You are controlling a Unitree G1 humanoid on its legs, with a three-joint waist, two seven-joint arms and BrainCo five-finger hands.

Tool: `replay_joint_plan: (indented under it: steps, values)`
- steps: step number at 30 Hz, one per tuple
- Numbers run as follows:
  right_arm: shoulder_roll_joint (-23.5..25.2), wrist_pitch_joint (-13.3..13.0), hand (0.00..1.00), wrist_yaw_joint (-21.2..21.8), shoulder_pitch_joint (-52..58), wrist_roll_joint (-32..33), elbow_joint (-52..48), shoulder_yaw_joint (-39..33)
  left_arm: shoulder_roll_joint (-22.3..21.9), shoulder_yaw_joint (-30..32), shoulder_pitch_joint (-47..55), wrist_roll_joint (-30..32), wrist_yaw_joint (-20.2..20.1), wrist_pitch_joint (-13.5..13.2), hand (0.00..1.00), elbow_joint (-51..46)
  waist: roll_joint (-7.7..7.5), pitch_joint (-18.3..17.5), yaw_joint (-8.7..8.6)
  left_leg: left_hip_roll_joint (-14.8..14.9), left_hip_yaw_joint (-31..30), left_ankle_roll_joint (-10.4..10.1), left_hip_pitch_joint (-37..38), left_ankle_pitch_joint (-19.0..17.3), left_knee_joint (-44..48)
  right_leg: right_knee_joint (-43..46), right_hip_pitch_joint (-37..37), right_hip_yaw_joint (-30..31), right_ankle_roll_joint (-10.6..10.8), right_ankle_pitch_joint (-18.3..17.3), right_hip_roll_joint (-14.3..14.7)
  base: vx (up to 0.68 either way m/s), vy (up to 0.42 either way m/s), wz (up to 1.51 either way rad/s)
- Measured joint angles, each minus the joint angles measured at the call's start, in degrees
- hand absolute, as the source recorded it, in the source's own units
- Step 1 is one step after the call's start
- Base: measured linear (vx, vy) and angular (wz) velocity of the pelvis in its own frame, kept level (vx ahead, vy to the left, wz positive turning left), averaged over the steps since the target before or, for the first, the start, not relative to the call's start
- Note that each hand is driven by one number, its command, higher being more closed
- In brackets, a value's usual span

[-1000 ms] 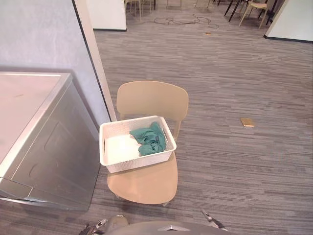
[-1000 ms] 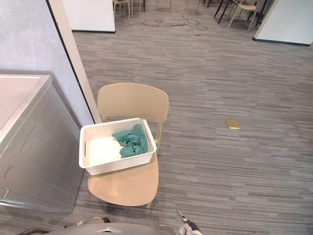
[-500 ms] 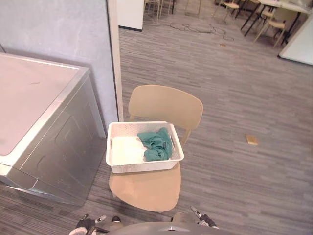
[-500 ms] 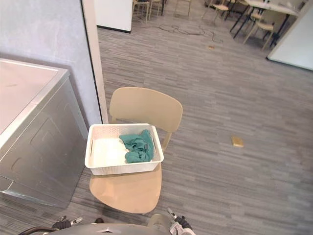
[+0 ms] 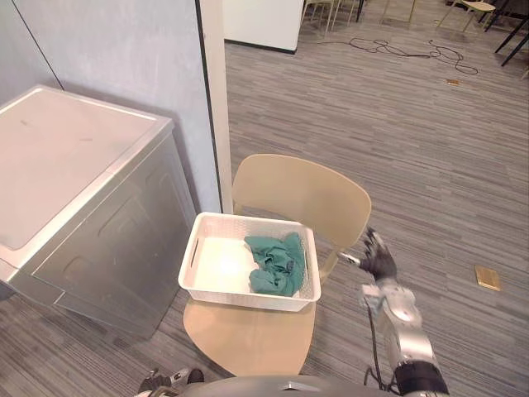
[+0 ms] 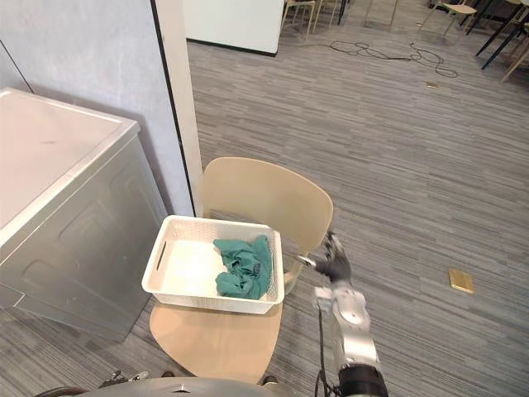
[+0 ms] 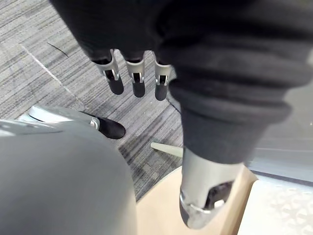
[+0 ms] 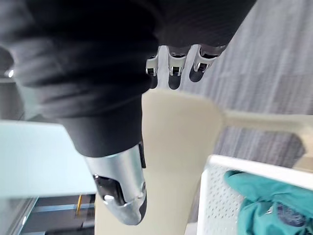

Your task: Pick up the laundry basket with both hands and put the clothes into the washing machine.

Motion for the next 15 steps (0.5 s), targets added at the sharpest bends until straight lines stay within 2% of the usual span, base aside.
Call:
replay_joint_plan:
  steps: [4,6,7,8,10,12,15]
  values:
    - [-2.0,-2.1,0.0,2.8,-7.6,-5.5,-1.1,12.3,2.9,-3.2,-2.6,2.2,-0.1,-0.2,0.0,-0.6,-3.25,3.2,0.95,-0.8,-2.2,0.1,-3.6,1.8,0.0,-3.2,-0.4,-2.0,-0.2,2.2,-0.3,-0.06,0.014,0.29]
    - [-4.4,-2.9,0.0,3.7,-12.6,-9.4,-0.6,17.5,3.4,-4.5,-3.5,3.2,-0.2,-0.3,0.0,-2.0,-4.04,5.6,1.65,-1.3,-3.1,0.3,-4.9,2.7,-0.1,-4.2,-0.7,-2.7,-0.1,3.3,-0.7,-0.13,0.01,0.26]
    - [-6.7,-3.1,0.0,4.2,-16.2,-11.1,-0.4,20.7,3.4,-5.2,-4.2,3.2,-0.2,-0.6,0.0,-2.3,-2.98,7.3,2.52,-1.8,-3.2,0.3,-6.3,3.5,-0.1,-4.2,-2.0,-2.9,-0.2,3.9,-1.1,-0.14,0.017,0.09]
    - [-8.6,-3.9,0.0,4.2,-20.1,-14.4,-0.2,23.4,3.3,-6.0,-5.2,3.2,-0.2,-0.6,0.0,-2.6,-3.11,9.1,3.0,-2.2,-3.3,0.7,-7.0,4.1,-0.1,-4.2,-2.5,-2.8,-0.1,4.5,-1.4,-0.15,0.021,0.07]
    - [-10.1,-4.7,0.0,4.1,-23.7,-19.7,0.6,26.1,3.1,-6.8,-6.0,3.2,0.0,-0.9,0.0,-3.3,-1.97,11.6,3.91,-2.6,-3.3,0.9,-8.3,4.9,-0.2,-4.1,-3.9,-2.7,-0.1,5.3,-1.8,-0.15,0.024,0.02]
    - [-10.1,-4.9,0.0,4.1,-25.6,-23.6,4.4,28.5,3.1,-7.7,-6.4,3.2,0.5,-1.3,0.0,-4.1,-1.48,13.4,4.16,-2.8,-3.5,1.1,-8.8,5.9,-1.1,-4.1,-4.6,-2.7,0.0,5.8,-2.0,-0.14,0.022,0.06]
    - [-10.3,-4.8,0.0,4.2,-26.8,-27.6,9.9,30.5,3.6,-8.0,-7.2,4.4,0.9,-2.1,0.0,-4.7,-2.04,15.5,4.52,-2.9,-3.6,1.2,-9.7,6.3,-1.1,-3.6,-5.8,-2.5,0.0,5.9,-2.2,-0.1,0.015,0.01]
